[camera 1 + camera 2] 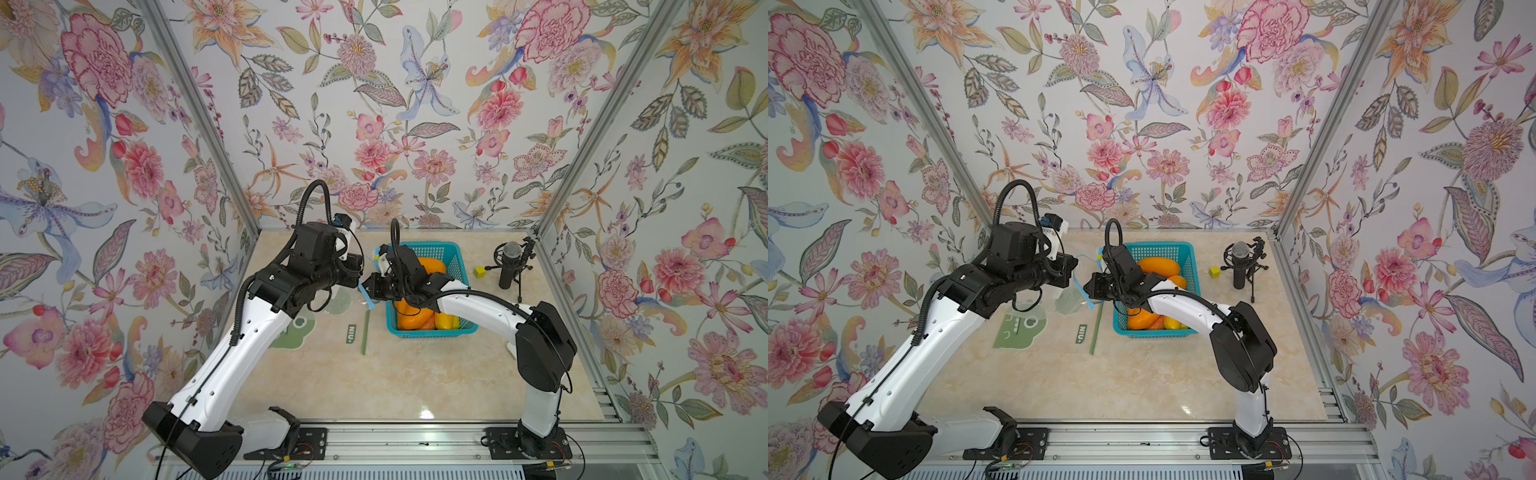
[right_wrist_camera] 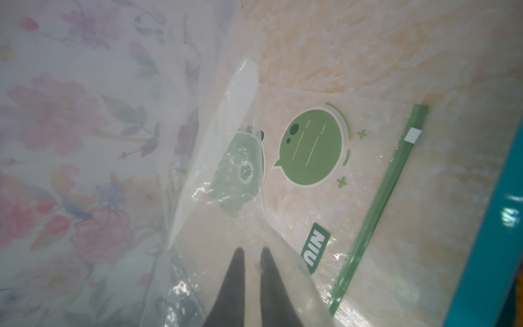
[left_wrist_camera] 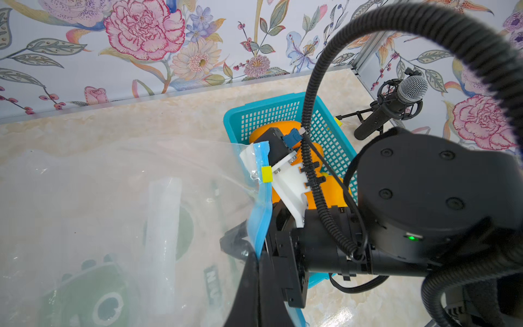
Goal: Place the mango in a zip-top bag and seal the zipper
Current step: Open the zipper food storage bag, then pick up the mango from the basket.
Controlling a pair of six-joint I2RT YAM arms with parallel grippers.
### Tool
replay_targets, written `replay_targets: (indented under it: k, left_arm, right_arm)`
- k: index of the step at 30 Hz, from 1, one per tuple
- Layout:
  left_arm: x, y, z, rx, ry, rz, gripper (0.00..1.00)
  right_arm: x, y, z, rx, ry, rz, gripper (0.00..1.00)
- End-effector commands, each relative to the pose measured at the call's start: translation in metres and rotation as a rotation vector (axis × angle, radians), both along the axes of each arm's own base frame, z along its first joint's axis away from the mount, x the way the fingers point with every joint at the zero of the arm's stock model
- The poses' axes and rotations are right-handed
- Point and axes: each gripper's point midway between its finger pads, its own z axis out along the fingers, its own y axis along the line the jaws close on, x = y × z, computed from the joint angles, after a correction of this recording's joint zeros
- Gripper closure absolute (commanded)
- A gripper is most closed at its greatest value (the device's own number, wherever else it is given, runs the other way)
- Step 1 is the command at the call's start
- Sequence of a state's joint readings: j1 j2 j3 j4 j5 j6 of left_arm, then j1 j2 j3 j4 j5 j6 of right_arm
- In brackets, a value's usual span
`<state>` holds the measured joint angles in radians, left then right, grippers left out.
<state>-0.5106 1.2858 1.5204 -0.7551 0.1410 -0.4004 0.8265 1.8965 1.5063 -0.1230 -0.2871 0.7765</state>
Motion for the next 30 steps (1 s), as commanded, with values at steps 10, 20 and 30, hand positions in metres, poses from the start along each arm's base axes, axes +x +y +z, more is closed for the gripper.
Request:
replay_targets:
  k: [10, 20, 30]
  left_arm:
    - [0.008, 0.014, -0.049, 0.112, 0.086, 0.070, 1.00]
    - [0.012, 0.027, -0.091, 0.204, 0.147, 0.130, 1.00]
    - [0.015, 0.026, -0.087, 0.201, 0.145, 0.133, 1.00]
  right_arm:
    - [0.001, -0.043, 0.006, -0.078, -0.029, -0.111, 0.86]
    - [-0.018, -0.021, 0.020, -0.024, -0.051, 0.033, 0.78]
    - [-0.027, -0.059, 0.048, -0.003, -0.100, 0.017, 0.64]
